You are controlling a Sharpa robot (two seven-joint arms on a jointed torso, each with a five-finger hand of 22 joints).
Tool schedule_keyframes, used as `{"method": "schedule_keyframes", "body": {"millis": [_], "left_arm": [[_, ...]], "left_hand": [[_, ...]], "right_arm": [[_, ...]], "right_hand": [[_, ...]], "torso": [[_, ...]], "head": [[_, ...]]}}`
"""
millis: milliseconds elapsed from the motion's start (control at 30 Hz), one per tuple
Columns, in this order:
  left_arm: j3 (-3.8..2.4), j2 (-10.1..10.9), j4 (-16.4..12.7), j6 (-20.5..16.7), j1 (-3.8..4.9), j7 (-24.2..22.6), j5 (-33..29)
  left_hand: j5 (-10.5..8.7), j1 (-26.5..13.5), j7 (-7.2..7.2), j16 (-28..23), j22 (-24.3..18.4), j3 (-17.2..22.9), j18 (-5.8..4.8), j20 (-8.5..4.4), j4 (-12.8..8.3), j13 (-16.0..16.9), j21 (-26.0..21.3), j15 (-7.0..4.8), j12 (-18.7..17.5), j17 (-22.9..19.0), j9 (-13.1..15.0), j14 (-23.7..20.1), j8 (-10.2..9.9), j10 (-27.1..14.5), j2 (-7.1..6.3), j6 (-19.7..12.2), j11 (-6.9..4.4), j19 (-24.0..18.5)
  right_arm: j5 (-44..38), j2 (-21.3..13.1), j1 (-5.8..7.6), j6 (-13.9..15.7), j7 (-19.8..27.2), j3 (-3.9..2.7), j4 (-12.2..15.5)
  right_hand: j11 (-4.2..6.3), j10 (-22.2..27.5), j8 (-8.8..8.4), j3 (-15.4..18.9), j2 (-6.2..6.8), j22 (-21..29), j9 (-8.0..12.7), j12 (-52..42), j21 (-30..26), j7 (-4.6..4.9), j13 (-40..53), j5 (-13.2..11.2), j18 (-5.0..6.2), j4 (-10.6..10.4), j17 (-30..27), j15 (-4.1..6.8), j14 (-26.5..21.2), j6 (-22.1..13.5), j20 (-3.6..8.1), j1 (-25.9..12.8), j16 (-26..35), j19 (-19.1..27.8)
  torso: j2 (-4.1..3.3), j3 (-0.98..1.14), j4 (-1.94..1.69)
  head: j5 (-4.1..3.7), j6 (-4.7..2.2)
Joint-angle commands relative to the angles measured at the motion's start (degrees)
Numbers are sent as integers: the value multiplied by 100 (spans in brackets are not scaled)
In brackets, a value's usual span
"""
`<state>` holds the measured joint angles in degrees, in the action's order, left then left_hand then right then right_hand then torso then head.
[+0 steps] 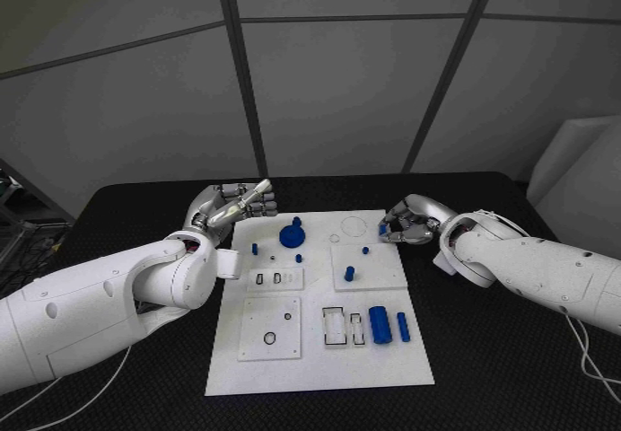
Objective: Assemble the parts on the task board
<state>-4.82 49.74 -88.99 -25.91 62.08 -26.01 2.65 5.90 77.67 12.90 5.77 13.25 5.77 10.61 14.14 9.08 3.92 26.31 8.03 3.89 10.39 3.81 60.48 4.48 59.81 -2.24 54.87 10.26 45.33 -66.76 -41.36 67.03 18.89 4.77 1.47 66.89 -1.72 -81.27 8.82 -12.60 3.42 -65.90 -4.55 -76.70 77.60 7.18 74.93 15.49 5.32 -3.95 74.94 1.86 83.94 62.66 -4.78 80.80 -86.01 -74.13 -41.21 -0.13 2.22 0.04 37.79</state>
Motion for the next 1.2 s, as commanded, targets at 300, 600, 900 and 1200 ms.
{"method": "schedule_keyframes", "body": {"millis": [300, 600, 900, 1200], "left_arm": [[-4, 20, 22, 54, 8, -17, 34], [-4, 50, 29, 41, 10, -10, 33], [-5, 29, 88, 29, 16, -4, 32], [-5, 22, 135, 18, 26, 8, 28]], "left_hand": [[-20, -14, 28, -27, 7, -10, -36, -1, -35, -8, 31, -4, -22, 6, -5, -39, -39, -36, 45, -18, 5, -45], [-21, -13, 32, -35, 9, -7, -35, 1, -41, -8, 35, -3, -21, 11, -4, -40, -41, -43, 53, -21, 8, -52], [-21, -13, 32, -35, 9, -7, -35, 1, -41, -8, 35, -3, -21, 11, -4, -40, -41, -43, 53, -21, 8, -52], [-22, -14, 31, -36, 10, -7, -35, 2, -41, -7, 36, -3, -19, 13, -4, -38, -41, -42, 54, -19, 8, -54]], "right_arm": [[135, -227, 16, 531, -45, -114, 781], [-226, -156, 34, 569, -641, -189, 1693], [-938, 565, 26, 443, -1259, -157, 1715], [-1542, 1120, -59, 306, -1749, 31, 1537]], "right_hand": [[24, 17, 3, -85, -108, 2, -71, 12, 34, -98, 70, 5, -22, 43, 594, 43, 416, 80, 49, 43, -30, -1], [17, 14, -9, -98, -105, -11, -68, 12, 40, -89, 73, -34, -25, 60, 608, 40, 419, 66, 52, 38, -35, -7], [13, 18, -12, -99, -103, -11, -68, 21, 40, -86, 66, -61, -26, 55, 603, 37, 418, 68, 52, 13, -32, -7], [22, 19, -8, -155, -101, -16, -74, 38, 44, -98, 53, -193, -26, 86, 583, 42, 414, 100, 55, 1, -22, -8]], "torso": [[21, -10, 9], [40, -42, -20], [41, -47, -38], [37, -48, -49]], "head": [[5, -7], [51, 14], [151, 7], [289, 33]]}}
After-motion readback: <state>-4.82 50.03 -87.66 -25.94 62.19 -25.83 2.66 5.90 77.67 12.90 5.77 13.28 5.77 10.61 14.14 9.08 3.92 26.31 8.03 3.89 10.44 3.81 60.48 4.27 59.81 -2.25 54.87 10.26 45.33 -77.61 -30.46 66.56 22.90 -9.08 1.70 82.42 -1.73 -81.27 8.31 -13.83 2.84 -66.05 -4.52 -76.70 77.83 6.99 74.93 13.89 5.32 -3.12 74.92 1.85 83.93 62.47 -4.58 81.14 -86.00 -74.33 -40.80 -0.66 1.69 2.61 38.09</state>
